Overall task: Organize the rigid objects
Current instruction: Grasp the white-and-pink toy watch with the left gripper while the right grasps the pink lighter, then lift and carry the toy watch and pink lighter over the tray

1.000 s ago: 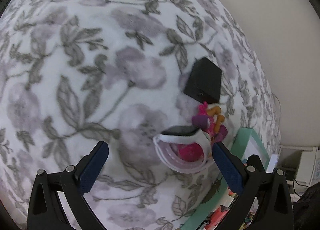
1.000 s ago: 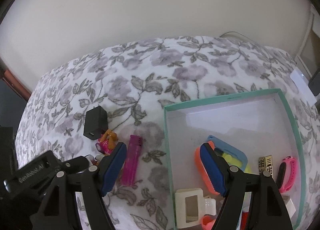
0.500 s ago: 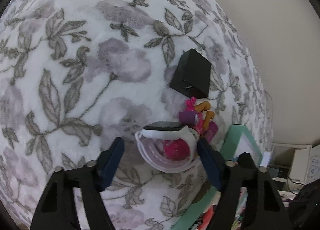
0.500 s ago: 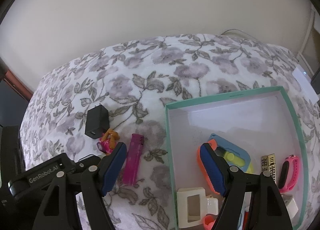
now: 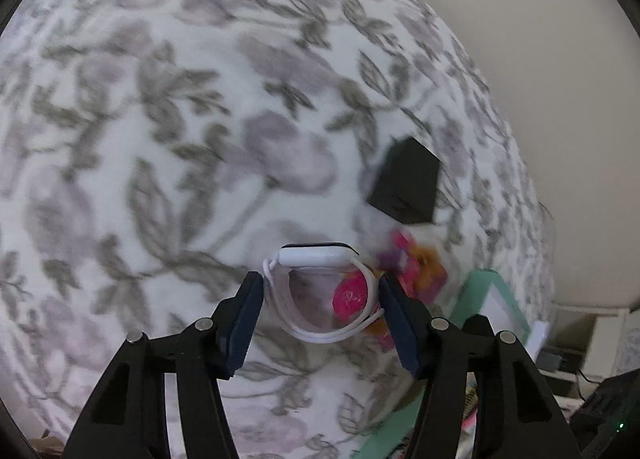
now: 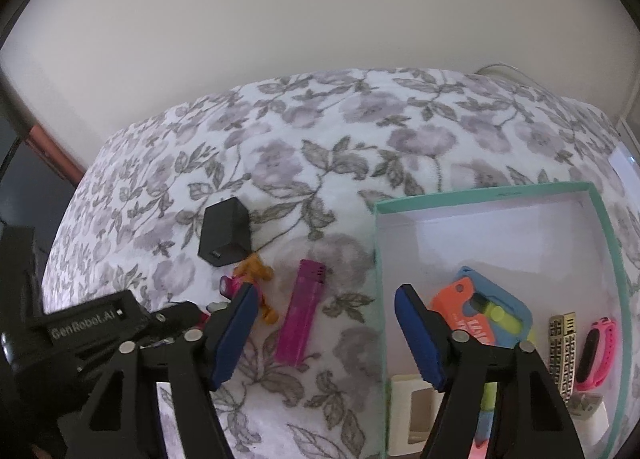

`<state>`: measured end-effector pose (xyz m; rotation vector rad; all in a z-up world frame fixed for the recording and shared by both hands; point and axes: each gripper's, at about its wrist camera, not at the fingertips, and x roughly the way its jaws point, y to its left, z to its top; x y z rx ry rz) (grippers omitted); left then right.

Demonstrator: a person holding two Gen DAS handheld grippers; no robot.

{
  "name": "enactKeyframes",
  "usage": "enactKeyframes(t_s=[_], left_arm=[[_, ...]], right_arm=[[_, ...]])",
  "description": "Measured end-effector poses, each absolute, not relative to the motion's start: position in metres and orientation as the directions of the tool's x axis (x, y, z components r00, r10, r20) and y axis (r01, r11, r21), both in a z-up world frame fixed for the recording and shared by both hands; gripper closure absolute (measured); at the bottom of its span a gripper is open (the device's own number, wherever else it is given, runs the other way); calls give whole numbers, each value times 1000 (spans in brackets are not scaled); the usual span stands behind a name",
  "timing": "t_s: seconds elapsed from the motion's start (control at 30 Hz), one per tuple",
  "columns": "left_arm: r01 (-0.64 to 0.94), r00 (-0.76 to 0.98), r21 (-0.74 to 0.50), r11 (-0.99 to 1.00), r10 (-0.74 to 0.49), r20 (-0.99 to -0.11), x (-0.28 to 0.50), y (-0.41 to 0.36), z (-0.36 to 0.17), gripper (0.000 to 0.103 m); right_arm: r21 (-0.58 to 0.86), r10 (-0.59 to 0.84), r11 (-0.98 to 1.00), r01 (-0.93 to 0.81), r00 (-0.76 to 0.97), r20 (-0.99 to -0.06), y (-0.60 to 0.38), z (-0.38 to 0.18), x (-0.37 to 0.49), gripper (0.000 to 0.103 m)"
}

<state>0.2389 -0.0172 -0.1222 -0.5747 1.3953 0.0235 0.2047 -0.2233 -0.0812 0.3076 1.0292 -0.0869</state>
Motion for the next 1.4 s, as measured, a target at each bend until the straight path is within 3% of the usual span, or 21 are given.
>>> enactKeyframes(t_s=[0.2, 0.3, 0.57, 1.1, 1.27, 1.4], left_arm=[[-367, 209, -311, 876, -248, -946, 238, -3, -118, 42], [-378, 206, -268, 886, -202, -958, 237, 0, -118, 42], [-391, 205, -260, 883, -192, -960, 234, 7, -117, 42], [-400, 196, -230, 887, -163, -967, 234, 3, -118, 42], [-397, 195, -224, 890, -157, -968, 234, 1, -119, 42], [-396, 200, -220, 892, -150, -968, 235, 1, -117, 42]], right_arm=[[212, 99, 961, 177, 496, -863, -213, -91, 208, 51], [205, 102, 964, 170, 474, -874, -209, -100, 209, 53], [162, 84, 977, 141, 441, -894, -202, -106, 209, 67], [55, -4, 991, 123, 434, -901, -184, -127, 213, 70], [49, -13, 991, 127, 452, -892, -186, -127, 211, 82], [104, 26, 983, 150, 448, -894, -197, -125, 209, 82]])
